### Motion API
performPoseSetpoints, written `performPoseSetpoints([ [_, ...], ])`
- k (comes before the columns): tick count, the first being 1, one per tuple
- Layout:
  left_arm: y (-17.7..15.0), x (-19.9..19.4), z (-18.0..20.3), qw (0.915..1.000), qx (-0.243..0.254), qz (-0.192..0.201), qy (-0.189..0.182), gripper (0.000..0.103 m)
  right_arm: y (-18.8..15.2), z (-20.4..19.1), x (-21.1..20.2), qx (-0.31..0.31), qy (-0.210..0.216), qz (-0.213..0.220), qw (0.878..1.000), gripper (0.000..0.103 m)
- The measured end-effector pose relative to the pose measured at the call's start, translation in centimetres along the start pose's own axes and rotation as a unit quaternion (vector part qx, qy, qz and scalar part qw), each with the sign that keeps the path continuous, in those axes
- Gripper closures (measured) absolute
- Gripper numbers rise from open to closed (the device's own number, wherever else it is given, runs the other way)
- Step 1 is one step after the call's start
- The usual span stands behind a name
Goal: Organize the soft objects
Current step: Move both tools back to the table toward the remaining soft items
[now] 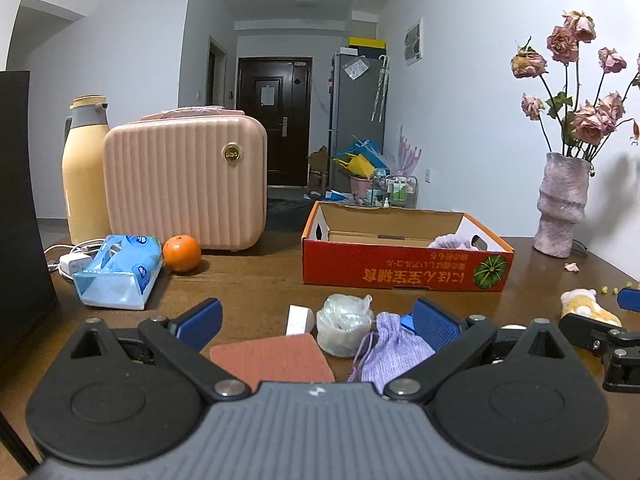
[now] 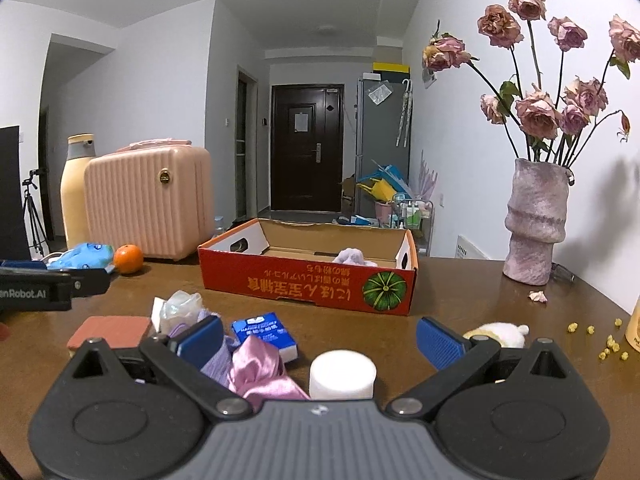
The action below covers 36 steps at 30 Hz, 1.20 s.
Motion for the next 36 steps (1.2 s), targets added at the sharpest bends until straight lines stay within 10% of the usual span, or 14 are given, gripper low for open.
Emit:
performPoseSetpoints([
  [36, -1.6, 0.2, -3.5, 0.9986, -0.005, -0.052, 0.002, 0.0, -4.8, -4.7, 5.7, -0.061, 0.036, -0.119, 0.99, 0.015],
])
Point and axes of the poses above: each gripper's, at about its wrist camera, not at the fingertips, and x roughly the way its jaws point, z to its right, y to its top, the point moved 8 cm from there along x, roughly the way its jaws point, and after that the axes turned 13 degrees about -x, right-handed, at the moved point
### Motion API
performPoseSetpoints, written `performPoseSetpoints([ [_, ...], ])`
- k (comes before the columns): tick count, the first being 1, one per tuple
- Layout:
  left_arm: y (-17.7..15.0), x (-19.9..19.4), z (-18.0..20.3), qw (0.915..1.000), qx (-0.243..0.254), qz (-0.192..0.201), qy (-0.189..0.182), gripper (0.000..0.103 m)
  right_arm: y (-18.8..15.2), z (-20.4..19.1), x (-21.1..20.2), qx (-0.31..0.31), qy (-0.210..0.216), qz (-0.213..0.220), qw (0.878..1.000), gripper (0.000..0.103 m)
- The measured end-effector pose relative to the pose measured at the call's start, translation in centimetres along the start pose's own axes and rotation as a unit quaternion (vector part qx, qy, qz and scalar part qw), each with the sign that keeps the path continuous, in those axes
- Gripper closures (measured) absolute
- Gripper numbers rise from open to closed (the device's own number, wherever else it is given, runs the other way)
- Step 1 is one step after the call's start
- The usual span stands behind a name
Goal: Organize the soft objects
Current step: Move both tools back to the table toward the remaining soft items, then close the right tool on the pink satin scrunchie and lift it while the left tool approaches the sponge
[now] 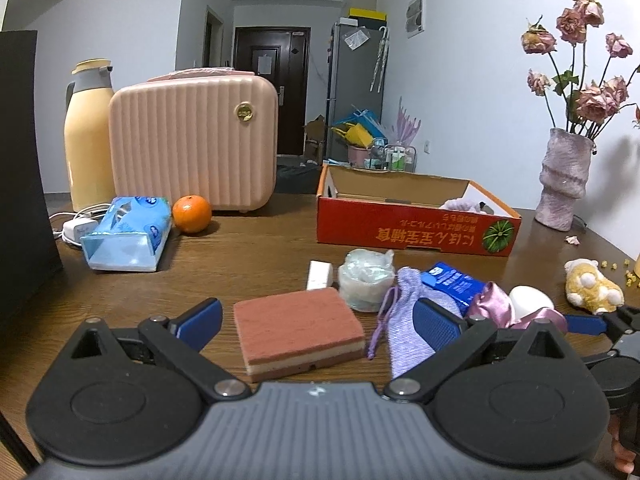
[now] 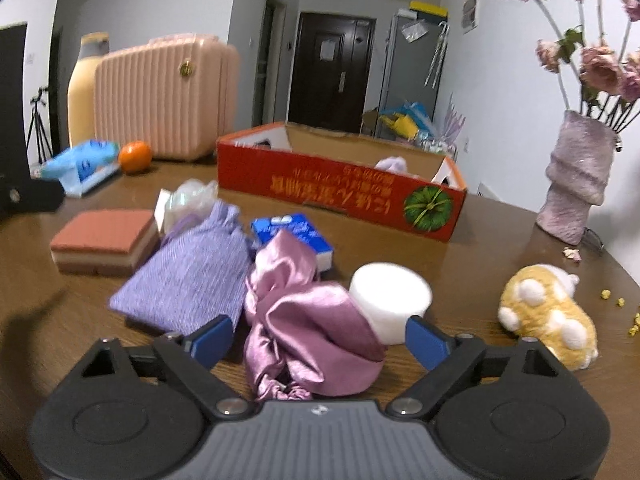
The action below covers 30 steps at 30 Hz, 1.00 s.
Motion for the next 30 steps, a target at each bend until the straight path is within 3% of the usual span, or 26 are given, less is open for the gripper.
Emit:
performPoseSetpoints([
  [6, 0.1, 0.5, -1.3, 0.9999, -0.003, -0.007, 0.01, 0.0, -0.1, -0.4, 1.8, 0.002, 0.006, -0.025, 1.0, 0.023],
  [14, 0.1, 0.7, -1.9, 0.9998, 0.0, -0.013, 0.015, 0.0, -0.2, -0.7, 2.3, 0.009, 0.035, -0.022, 0.999, 0.066],
  [20, 0.0, 0.8, -1.8, 0.9998, 0.002, -0.015, 0.015, 0.0, 0.0, -0.7, 1.8, 0.014, 0.036, -0.009, 0.999, 0.072],
  [30, -0.5, 2.0, -1.9, 0.9991, 0.003, -0.028, 0.032, 0.0, 1.4, 2.0, -1.0, 0.049, -0.003, 0.058, 0.997, 0.073],
])
Point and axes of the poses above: each gripper's, at about its wrist camera, not at the fingertips, and x roughly the way its jaws point, z to its right, y to its top, the point moved 8 cm from there along x, roughly the way its jaws point, and after that the axes turned 13 degrees about -x, right-handed, at the moved point
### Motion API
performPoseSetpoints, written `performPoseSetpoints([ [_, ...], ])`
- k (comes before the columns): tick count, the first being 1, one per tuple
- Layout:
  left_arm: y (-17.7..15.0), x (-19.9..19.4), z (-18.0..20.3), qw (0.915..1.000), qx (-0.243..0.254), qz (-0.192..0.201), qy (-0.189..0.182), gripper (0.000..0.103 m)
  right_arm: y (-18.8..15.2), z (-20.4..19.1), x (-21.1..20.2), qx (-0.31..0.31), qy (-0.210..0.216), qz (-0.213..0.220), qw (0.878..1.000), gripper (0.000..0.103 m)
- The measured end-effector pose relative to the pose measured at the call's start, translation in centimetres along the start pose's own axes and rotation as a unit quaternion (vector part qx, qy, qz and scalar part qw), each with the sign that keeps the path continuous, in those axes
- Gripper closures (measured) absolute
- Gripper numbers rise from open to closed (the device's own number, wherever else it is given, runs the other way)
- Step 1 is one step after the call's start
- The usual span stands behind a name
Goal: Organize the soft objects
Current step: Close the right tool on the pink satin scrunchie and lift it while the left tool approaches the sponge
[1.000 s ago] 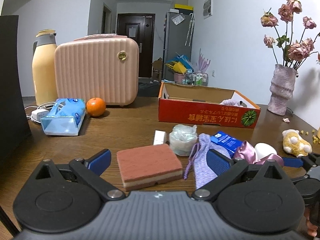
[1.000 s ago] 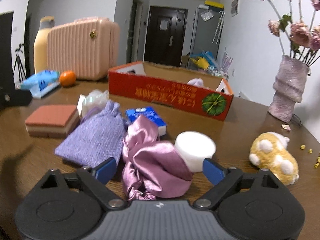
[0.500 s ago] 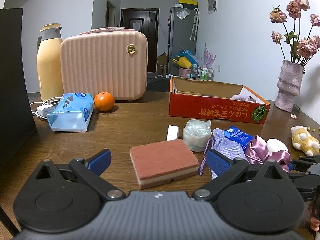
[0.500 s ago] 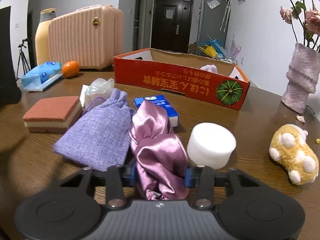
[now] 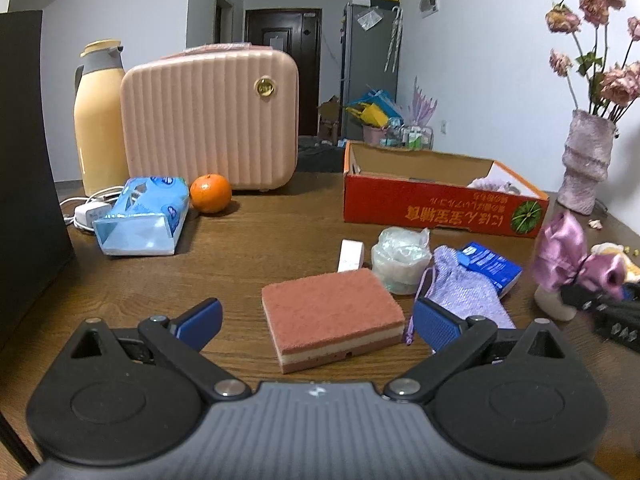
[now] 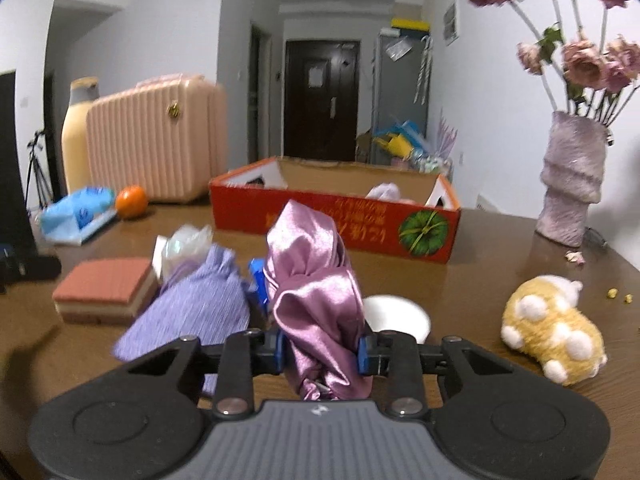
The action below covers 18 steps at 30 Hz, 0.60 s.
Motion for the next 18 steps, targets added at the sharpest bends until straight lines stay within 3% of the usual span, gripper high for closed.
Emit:
performPoseSetpoints([
  [18, -1.2, 5.3, 2.6, 0.9974, -0.006, -0.035, 0.063, 0.0, 0.4, 3.2, -0.9, 0.044, -0.022, 0.022, 0.999, 0.072],
])
Point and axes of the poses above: each gripper's, at about its wrist camera, not at the fingertips, and x roughly the way its jaws point, z to its right, y to its top, the point moved 8 cm from there along x, roughly the way its jaws point, and after that the axes turned 13 degrees about -x, right-handed, at the moved point
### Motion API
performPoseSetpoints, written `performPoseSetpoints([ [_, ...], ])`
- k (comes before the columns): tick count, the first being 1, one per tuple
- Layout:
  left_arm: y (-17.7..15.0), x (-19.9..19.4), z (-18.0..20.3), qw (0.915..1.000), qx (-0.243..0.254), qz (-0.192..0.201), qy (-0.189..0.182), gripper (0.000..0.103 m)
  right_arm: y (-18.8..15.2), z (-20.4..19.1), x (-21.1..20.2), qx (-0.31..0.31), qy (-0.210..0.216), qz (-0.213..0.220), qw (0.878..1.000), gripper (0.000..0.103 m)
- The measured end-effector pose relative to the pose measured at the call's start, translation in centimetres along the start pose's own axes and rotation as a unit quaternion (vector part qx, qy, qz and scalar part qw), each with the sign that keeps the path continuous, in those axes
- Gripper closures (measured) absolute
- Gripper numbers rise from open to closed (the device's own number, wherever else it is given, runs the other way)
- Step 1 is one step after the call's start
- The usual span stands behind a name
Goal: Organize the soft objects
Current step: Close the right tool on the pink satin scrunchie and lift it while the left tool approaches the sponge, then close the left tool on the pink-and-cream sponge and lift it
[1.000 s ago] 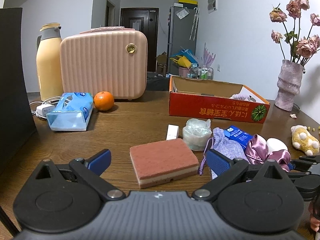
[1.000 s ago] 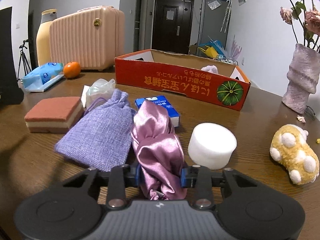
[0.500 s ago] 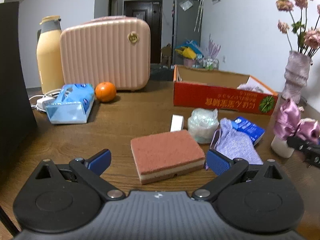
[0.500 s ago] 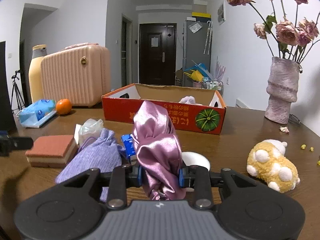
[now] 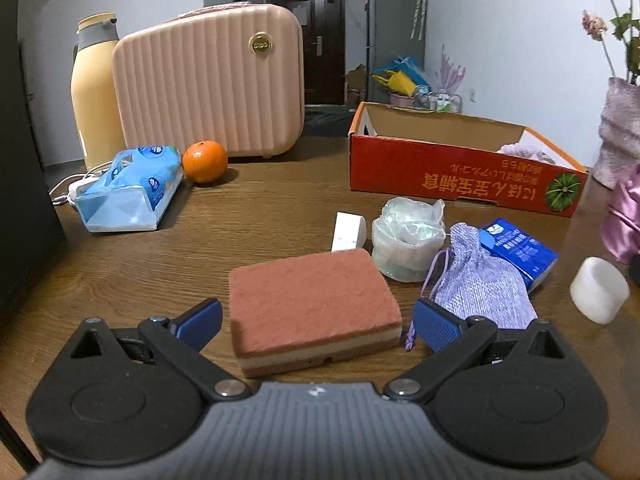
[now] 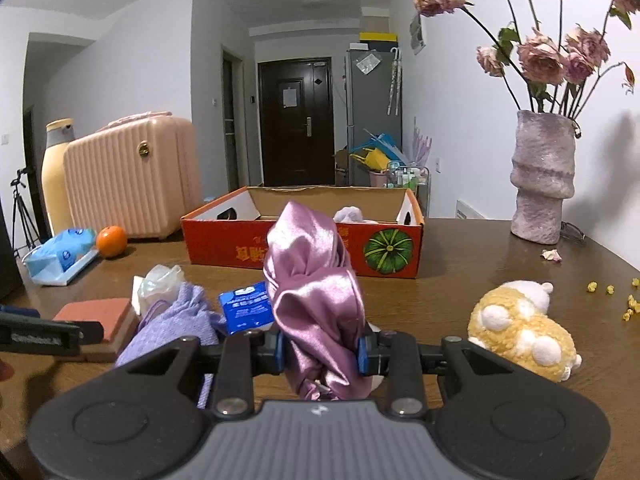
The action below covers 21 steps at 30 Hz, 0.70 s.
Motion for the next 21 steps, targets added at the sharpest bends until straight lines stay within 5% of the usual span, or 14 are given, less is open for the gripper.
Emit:
performPoseSetpoints([
  [9, 0.2, 1.5, 0.1, 0.9992, -0.007, -0.003, 0.04, 0.0, -0.1, 0.2, 0.0, 0.002, 0.005, -0.001, 1.0, 0.072],
  [21, -0.2, 2.1, -0.2, 0.9993, -0.012, -0.017, 0.032, 0.0, -0.5, -0.3, 0.3, -0.002, 0.007, -0.008, 1.0, 0.072],
])
Point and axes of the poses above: each gripper's, at about its wrist camera, not at the fingertips, and x roughly the way its jaws point, z to its right, y to its top, the point moved 8 cm from there along x, roughly the way its jaws point, and after that the axes turned 13 degrees about -x, right-handed, at the moved point
